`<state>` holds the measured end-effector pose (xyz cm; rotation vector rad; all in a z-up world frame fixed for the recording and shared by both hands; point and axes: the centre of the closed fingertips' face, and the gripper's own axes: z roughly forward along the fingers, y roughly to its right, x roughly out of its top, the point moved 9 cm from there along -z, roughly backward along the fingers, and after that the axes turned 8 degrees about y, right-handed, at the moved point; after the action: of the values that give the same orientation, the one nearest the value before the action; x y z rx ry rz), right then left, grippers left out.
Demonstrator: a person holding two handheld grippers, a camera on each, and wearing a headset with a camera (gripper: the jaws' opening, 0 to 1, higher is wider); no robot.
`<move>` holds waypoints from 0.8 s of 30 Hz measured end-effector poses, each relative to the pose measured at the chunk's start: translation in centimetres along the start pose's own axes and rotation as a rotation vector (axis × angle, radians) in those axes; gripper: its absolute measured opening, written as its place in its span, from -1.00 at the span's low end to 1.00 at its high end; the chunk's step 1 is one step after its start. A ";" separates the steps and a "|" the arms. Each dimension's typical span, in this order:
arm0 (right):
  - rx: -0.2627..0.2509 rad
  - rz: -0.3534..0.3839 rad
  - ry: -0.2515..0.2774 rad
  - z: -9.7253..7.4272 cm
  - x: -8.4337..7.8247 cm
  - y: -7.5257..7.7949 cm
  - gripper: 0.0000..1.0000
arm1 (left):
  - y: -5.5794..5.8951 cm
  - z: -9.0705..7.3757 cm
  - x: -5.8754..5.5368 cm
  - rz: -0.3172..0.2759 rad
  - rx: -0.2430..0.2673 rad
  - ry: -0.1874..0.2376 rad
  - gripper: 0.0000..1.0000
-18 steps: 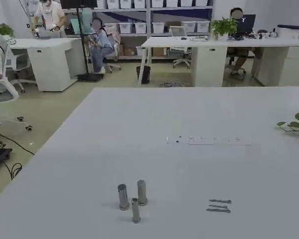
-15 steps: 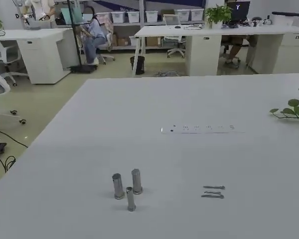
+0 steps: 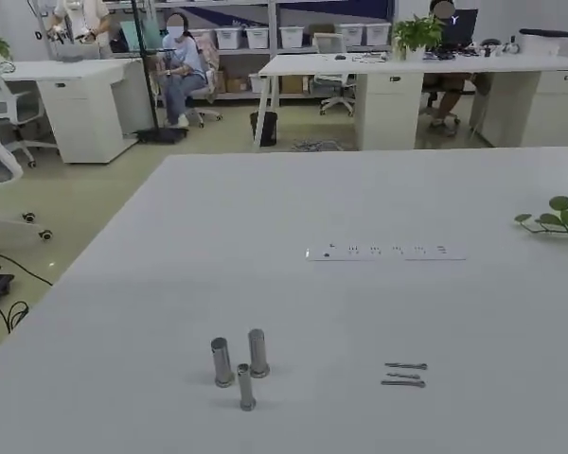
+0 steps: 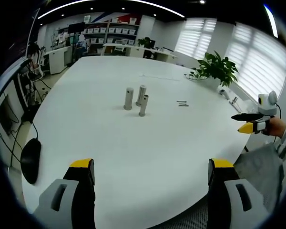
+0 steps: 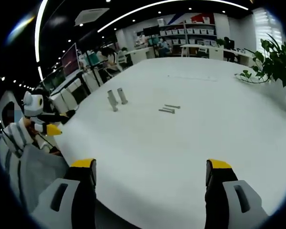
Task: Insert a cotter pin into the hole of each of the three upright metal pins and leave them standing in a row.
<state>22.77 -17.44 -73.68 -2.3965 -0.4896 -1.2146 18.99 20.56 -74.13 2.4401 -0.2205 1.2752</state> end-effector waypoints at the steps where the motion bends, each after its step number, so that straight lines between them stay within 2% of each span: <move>1: 0.002 0.000 -0.002 0.0 0.0 0.0 0.93 | 0.0 0.0 0.0 -0.001 0.000 0.001 0.99; 8: 0.000 0.022 0.008 0.3 0.3 -0.3 0.95 | -0.2 -0.2 0.1 -0.001 0.003 -0.012 0.99; 24: 0.018 0.009 -0.001 0.2 0.6 -1.3 0.95 | 0.0 -0.1 0.3 0.002 -0.011 -0.020 0.99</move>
<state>22.62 -16.17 -72.99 -2.3820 -0.4874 -1.1997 19.07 20.62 -73.83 2.4451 -0.2341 1.2477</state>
